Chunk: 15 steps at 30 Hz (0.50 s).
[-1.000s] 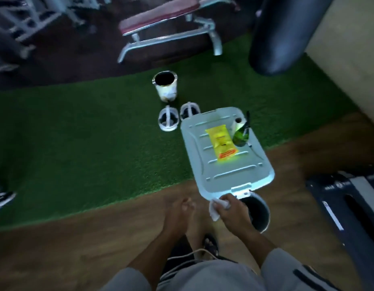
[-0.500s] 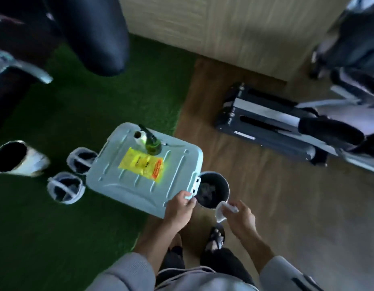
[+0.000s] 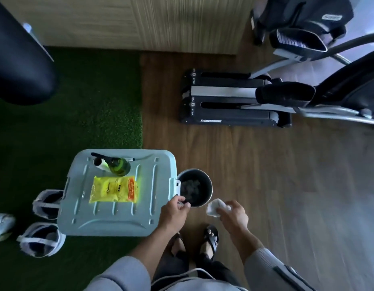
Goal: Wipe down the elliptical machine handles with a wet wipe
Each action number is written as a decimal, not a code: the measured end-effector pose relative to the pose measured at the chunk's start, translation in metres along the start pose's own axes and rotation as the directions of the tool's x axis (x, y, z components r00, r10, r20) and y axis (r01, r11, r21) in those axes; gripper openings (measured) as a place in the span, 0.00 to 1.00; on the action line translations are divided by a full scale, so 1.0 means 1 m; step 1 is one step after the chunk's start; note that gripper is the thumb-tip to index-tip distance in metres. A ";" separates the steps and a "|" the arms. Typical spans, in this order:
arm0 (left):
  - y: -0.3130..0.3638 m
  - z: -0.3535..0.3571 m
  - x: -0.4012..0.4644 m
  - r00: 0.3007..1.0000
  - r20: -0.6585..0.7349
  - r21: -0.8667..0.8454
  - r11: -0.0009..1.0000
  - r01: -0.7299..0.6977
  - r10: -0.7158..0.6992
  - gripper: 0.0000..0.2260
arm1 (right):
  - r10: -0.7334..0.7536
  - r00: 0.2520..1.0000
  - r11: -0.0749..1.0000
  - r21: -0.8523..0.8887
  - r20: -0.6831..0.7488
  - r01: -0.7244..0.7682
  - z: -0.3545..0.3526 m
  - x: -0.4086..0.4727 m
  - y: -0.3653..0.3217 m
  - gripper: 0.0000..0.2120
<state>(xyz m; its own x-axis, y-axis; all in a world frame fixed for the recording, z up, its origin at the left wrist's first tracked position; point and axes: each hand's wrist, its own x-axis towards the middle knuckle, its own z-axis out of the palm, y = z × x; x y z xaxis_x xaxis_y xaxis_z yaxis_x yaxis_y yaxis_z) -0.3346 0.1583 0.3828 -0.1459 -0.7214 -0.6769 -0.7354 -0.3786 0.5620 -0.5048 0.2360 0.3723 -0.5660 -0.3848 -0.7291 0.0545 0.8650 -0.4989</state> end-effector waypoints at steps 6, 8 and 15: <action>0.014 -0.002 0.010 1.000 -0.005 -0.020 1.000 0.001 -0.001 0.12 | -0.023 0.999 0.998 0.064 0.032 0.021 0.005 0.014 -0.024 0.17; 0.015 -0.002 0.011 1.000 -0.003 -0.047 0.999 0.005 -0.005 0.12 | -0.014 0.998 0.996 0.087 0.056 0.009 0.004 0.019 -0.023 0.22; 0.009 -0.002 0.012 1.000 -0.002 -0.079 0.997 -0.009 0.009 0.11 | 0.051 0.993 0.989 0.133 0.109 -0.066 -0.001 0.022 -0.004 0.15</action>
<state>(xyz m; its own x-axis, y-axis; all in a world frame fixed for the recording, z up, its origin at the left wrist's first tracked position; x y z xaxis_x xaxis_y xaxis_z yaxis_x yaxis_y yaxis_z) -0.3412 0.1452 0.3809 -0.1508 -0.7260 -0.6710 -0.6792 -0.4170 0.6039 -0.5188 0.2244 0.3588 -0.4695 -0.3727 -0.8004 0.2008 0.8377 -0.5078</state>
